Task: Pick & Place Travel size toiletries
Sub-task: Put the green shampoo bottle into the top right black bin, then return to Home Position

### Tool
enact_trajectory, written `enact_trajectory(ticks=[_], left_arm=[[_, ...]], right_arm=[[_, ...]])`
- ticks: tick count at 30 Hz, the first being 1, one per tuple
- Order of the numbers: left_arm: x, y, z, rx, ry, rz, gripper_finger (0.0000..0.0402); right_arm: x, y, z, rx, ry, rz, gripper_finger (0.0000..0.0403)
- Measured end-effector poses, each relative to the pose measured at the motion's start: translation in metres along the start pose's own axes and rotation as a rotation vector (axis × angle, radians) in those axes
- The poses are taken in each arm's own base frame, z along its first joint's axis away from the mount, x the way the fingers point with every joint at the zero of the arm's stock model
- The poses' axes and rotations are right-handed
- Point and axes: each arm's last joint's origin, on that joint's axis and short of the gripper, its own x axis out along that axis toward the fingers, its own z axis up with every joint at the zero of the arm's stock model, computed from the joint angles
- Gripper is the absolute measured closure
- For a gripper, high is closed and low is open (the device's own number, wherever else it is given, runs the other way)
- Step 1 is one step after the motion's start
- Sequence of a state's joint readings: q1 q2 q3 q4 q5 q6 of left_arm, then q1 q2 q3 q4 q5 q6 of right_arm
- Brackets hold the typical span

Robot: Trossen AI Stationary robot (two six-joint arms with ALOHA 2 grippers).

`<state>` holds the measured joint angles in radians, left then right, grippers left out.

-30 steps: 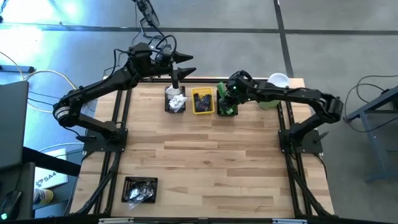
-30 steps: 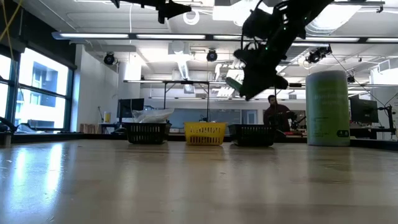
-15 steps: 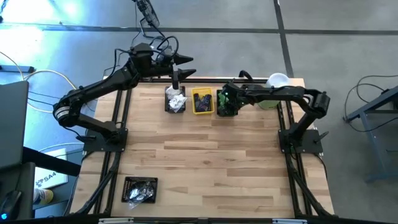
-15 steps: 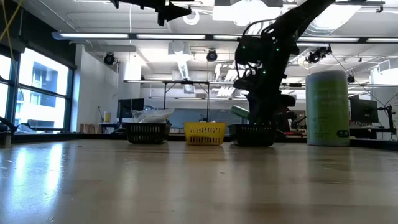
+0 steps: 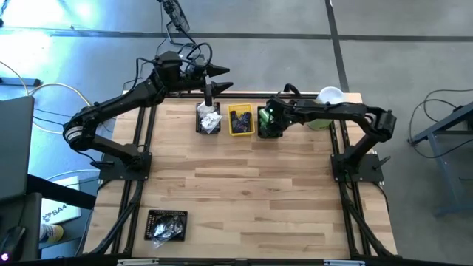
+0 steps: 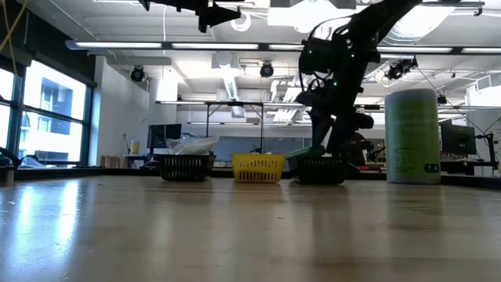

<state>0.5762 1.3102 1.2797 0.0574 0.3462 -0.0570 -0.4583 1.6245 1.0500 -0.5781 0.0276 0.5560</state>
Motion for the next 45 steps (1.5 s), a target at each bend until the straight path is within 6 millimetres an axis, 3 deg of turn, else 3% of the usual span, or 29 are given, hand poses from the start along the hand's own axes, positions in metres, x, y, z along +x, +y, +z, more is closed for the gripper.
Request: enact_trajectory(ticks=[10,24,27,37,45], left_arm=[[0.000,0.000,0.000,0.000,0.000,0.000,0.0124],[0.000,0.000,-0.001,-0.005,0.010,0.001,0.0124],[0.000,0.000,-0.002,-0.009,0.015,0.001,0.0124],[0.000,0.000,-0.006,-0.024,0.060,0.000,0.0127],[0.000,0.000,-0.007,-0.018,0.065,-0.023,0.0206]], right_arm=[[-0.053,0.004,0.008,-0.079,-0.216,0.124,0.0253],[-0.116,0.024,0.026,-0.326,-0.692,0.358,0.0375],[-0.121,0.029,0.028,-0.381,-0.752,0.398,0.0395],[-0.132,0.037,0.031,-0.447,-0.875,0.445,0.0400],[-0.142,0.040,0.033,-0.470,-0.958,0.523,0.0400]])
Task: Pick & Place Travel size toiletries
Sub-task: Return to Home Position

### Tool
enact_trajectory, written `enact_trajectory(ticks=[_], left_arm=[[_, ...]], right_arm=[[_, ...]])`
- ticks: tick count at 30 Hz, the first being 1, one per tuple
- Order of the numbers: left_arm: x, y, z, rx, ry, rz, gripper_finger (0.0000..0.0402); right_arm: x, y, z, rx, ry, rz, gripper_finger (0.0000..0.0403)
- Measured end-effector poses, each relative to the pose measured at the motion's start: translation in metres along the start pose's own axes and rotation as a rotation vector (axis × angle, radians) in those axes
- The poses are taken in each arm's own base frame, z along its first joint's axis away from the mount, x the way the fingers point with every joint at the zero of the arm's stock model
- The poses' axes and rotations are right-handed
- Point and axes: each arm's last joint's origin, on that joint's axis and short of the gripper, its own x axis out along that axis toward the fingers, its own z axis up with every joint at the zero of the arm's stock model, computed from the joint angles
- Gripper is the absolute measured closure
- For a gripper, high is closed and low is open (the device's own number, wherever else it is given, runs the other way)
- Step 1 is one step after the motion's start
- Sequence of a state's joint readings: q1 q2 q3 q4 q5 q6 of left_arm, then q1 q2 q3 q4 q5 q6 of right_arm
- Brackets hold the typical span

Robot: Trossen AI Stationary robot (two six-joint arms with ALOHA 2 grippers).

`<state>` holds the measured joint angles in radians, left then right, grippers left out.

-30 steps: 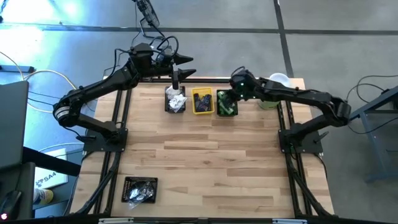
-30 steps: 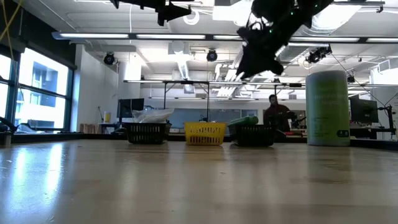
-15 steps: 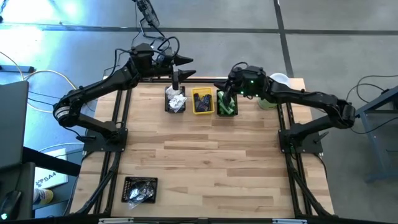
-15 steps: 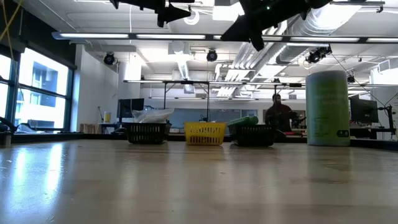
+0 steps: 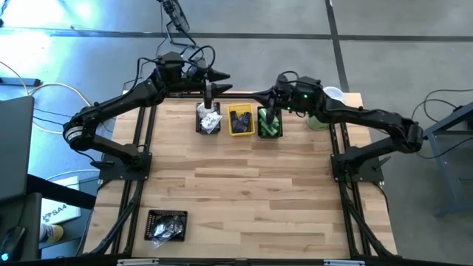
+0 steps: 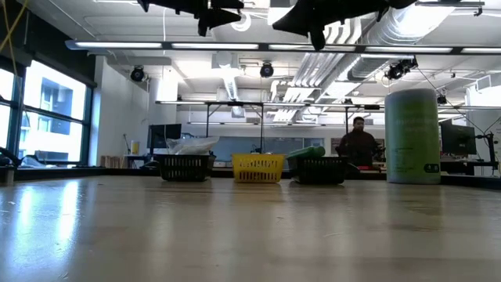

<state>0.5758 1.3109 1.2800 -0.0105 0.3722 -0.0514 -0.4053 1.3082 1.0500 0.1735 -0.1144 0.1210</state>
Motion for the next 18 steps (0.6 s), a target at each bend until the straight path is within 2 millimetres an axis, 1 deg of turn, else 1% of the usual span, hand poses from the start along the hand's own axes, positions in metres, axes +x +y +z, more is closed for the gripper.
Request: enact_trajectory(ticks=[7,12,18], left_arm=[[0.000,0.000,0.000,0.002,0.000,-0.001,0.0272],[0.000,0.000,0.000,0.002,0.000,-0.003,0.0304],[0.000,0.000,0.000,0.000,0.004,-0.002,0.0338]], right_arm=[[-0.009,0.003,0.009,-0.026,-0.037,0.020,0.0400],[-0.017,0.005,0.015,-0.025,-0.059,0.056,0.0400],[-0.024,0.005,0.021,-0.001,-0.088,0.006,0.0400]])
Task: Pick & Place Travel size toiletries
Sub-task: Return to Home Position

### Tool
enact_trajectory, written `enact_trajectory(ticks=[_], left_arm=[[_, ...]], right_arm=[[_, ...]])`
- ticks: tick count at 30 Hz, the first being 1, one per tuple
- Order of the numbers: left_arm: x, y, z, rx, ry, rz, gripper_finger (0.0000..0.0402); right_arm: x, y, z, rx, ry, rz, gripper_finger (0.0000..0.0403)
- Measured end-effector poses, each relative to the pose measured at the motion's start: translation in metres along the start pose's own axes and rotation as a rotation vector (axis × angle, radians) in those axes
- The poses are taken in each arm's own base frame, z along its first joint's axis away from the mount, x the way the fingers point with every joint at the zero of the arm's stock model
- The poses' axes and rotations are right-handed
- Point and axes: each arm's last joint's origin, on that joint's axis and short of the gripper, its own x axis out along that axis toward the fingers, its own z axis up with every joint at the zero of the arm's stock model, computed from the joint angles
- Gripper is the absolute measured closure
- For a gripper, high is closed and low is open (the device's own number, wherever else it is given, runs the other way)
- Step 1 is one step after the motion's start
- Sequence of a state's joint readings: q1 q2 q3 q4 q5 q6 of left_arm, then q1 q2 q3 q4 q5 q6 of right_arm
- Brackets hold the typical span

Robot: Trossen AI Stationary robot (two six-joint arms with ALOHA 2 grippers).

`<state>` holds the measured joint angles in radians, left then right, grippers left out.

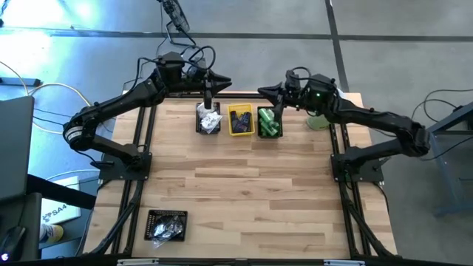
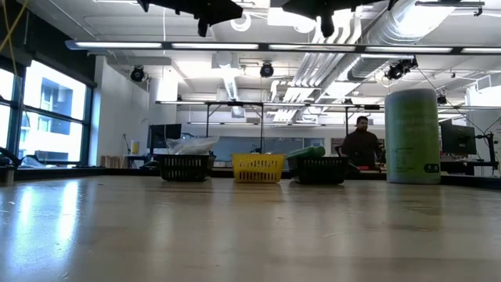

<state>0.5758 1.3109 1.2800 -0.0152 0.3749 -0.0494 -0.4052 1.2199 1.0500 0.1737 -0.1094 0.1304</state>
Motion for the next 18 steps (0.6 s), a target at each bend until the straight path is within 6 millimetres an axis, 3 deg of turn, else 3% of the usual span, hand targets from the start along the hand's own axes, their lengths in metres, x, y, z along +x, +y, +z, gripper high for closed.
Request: enact_trajectory(ticks=[9,18], left_arm=[[0.000,-0.001,-0.004,-0.024,0.042,-0.008,0.0395],[0.005,-0.027,-0.003,0.010,0.035,-0.081,0.0400]], right_arm=[[-0.001,0.013,0.000,-0.005,0.004,0.016,0.0400],[-0.005,0.027,-0.003,-0.029,0.041,0.023,0.0400]])
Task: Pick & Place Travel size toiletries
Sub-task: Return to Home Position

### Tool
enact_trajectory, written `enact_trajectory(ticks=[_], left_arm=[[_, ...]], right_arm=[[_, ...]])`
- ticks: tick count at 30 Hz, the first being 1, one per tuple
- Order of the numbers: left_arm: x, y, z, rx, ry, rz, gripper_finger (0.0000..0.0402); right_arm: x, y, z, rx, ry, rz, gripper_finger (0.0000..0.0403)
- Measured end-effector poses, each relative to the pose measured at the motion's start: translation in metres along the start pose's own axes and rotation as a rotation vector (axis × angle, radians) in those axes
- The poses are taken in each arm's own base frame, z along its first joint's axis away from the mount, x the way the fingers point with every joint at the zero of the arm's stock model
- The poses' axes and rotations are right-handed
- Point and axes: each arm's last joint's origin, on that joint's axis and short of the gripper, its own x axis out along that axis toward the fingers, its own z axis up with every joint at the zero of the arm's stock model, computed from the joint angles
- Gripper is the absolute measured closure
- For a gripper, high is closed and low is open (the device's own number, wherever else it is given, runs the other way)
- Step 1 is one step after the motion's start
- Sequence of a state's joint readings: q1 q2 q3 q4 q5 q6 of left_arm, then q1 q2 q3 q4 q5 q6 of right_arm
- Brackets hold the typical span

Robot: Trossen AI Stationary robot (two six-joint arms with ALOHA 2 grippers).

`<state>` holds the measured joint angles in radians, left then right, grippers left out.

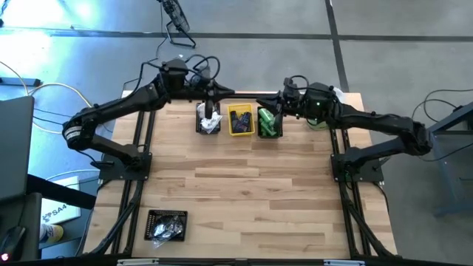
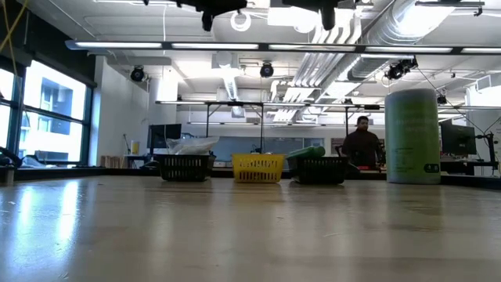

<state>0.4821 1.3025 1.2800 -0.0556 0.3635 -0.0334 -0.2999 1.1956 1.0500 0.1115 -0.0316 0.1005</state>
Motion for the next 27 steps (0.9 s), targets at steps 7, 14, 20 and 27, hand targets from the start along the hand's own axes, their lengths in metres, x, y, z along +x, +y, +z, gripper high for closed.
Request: enact_trajectory(ticks=[7,14,20,27], left_arm=[[0.006,-0.017,-0.001,0.007,0.003,-0.023,0.0401],[0.008,-0.025,-0.002,0.005,0.015,-0.055,0.0401],[0.008,-0.024,-0.007,-0.013,0.065,-0.051,0.0401],[0.008,-0.023,-0.011,0.031,0.104,-0.034,0.0401]], right_arm=[[-0.016,0.004,0.008,-0.002,0.001,0.031,0.0399],[-0.024,0.005,0.014,0.005,-0.024,0.030,0.0399],[-0.025,0.005,0.014,0.006,-0.026,0.033,0.0399],[-0.021,0.003,0.008,-0.095,0.016,0.022,0.0398]])
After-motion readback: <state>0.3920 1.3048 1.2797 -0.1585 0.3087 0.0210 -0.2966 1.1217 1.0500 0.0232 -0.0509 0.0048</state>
